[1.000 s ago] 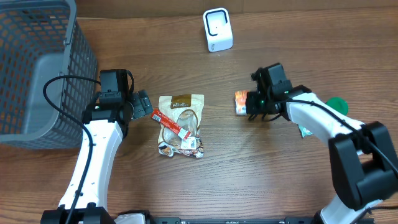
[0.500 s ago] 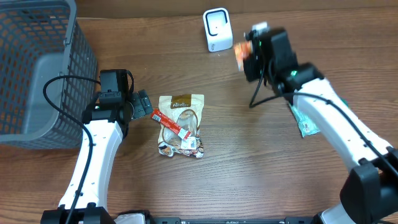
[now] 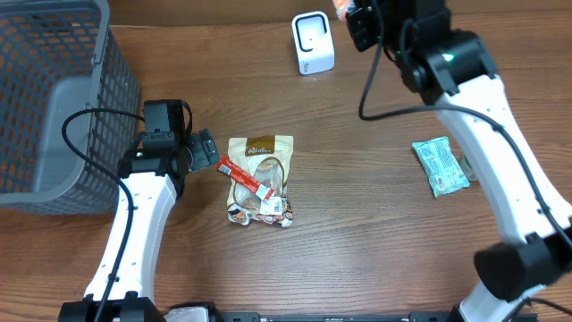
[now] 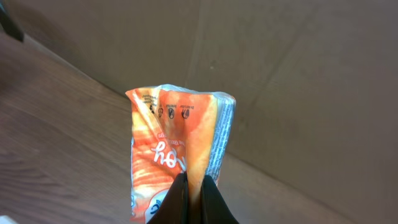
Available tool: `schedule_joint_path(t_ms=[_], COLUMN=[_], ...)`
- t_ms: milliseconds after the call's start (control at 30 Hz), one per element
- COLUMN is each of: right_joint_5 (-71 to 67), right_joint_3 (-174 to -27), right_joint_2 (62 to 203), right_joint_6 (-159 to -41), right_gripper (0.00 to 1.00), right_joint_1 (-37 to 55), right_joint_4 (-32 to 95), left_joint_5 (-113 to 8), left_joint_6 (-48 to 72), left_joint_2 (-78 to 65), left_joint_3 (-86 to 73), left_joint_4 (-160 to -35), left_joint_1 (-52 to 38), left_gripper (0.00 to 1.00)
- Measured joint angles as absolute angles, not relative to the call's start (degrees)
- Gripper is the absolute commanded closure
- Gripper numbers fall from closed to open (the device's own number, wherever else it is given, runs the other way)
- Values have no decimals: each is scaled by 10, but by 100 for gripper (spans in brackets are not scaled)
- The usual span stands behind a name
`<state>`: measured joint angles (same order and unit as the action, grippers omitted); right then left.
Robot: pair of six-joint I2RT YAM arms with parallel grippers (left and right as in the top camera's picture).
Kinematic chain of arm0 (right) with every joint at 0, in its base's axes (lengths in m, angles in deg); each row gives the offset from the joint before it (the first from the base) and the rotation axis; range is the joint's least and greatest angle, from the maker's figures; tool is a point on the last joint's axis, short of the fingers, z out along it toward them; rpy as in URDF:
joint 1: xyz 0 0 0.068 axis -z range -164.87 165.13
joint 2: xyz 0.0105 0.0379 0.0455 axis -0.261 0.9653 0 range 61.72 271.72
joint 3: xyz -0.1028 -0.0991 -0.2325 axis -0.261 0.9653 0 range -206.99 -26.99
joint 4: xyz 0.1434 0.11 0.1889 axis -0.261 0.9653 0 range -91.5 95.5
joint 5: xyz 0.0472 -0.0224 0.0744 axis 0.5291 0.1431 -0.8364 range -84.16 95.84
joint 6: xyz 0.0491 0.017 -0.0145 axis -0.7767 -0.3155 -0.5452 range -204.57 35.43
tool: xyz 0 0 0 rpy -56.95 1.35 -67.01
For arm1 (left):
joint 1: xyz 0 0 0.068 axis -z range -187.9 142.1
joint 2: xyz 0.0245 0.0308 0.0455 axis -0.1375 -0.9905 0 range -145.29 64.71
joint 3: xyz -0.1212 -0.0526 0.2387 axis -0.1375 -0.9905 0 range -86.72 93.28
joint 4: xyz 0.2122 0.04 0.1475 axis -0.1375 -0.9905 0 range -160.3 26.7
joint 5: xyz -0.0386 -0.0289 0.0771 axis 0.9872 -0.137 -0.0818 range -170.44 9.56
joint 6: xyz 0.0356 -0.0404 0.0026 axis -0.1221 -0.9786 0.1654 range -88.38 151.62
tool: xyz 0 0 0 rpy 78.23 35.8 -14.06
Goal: Scan the item barcode
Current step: 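Carry the orange tissue pack up toward the white scanner, then hold the orange tissue pack in front of the scanner window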
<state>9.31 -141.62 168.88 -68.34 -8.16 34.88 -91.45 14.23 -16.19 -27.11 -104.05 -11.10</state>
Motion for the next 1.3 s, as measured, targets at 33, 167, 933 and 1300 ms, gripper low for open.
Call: schedule_joint_path(t_ms=[33,167,933,1300], right_joint_5=[92,92,295,364], right_joint_3=[-1416,-1415,-1413,-1413], right_joint_2=[1699,1727,1936,2018], right_joint_6=[-673,-636,-379,-306], right_gripper=[96,96,96,96], right_joint_1=[-82,-82,-144,-144], right_joint_4=[337,301,50,-50], left_joint_5=[-914,-914,-914,-914], left_joint_6=[143,142,143,142], left_joint_2=[-162,-162,-162,-162], left_joint_3=[-271,-271,-271,-271], left_joint_4=[-1040,-1040,-1040,-1040], left_joint_1=[-111,-111,-111,-111], left_gripper=[0,0,0,0])
